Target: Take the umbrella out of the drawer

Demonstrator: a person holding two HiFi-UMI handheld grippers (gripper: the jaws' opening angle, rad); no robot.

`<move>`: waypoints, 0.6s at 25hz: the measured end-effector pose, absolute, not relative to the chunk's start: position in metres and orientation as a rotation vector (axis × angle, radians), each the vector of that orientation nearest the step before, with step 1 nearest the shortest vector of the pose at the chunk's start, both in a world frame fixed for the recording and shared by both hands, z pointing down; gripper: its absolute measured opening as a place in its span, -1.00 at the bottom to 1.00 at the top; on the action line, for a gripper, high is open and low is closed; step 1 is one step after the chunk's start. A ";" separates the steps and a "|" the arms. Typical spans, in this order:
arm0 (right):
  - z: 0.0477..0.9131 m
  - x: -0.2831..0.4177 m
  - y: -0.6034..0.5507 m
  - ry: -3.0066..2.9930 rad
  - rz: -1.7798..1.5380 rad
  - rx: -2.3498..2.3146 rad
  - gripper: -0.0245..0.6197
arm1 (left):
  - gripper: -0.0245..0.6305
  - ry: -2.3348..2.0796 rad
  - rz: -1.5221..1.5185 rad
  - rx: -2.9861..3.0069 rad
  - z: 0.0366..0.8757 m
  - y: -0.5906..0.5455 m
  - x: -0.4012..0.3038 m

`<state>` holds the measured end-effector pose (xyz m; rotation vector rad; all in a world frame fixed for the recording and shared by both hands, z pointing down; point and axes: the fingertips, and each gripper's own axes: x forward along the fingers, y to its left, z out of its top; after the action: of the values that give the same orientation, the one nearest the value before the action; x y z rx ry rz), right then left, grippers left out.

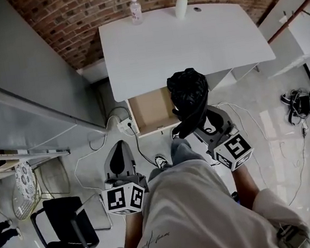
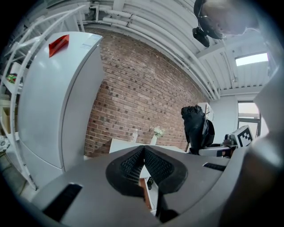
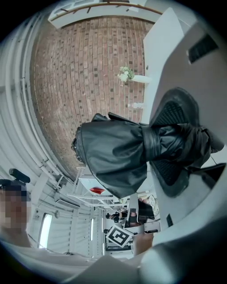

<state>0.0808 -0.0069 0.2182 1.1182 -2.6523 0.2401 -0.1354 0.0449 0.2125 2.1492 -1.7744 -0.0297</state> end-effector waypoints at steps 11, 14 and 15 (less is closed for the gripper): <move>0.218 0.084 -0.010 -2.639 0.263 1.169 -0.20 | -0.87 -1.779 -0.041 2.140 0.211 0.042 -0.140; 0.218 0.084 -0.010 -2.639 0.265 1.170 -0.20 | -0.87 -1.774 -0.044 2.143 0.211 0.041 -0.140; 0.218 0.083 -0.010 -2.640 0.266 1.170 -0.20 | -0.87 -1.773 -0.045 2.144 0.210 0.041 -0.141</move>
<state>0.0833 -0.0099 0.2178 1.1703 -2.6400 0.2660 -0.1405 0.0408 0.2104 2.1437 -1.7735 -0.0452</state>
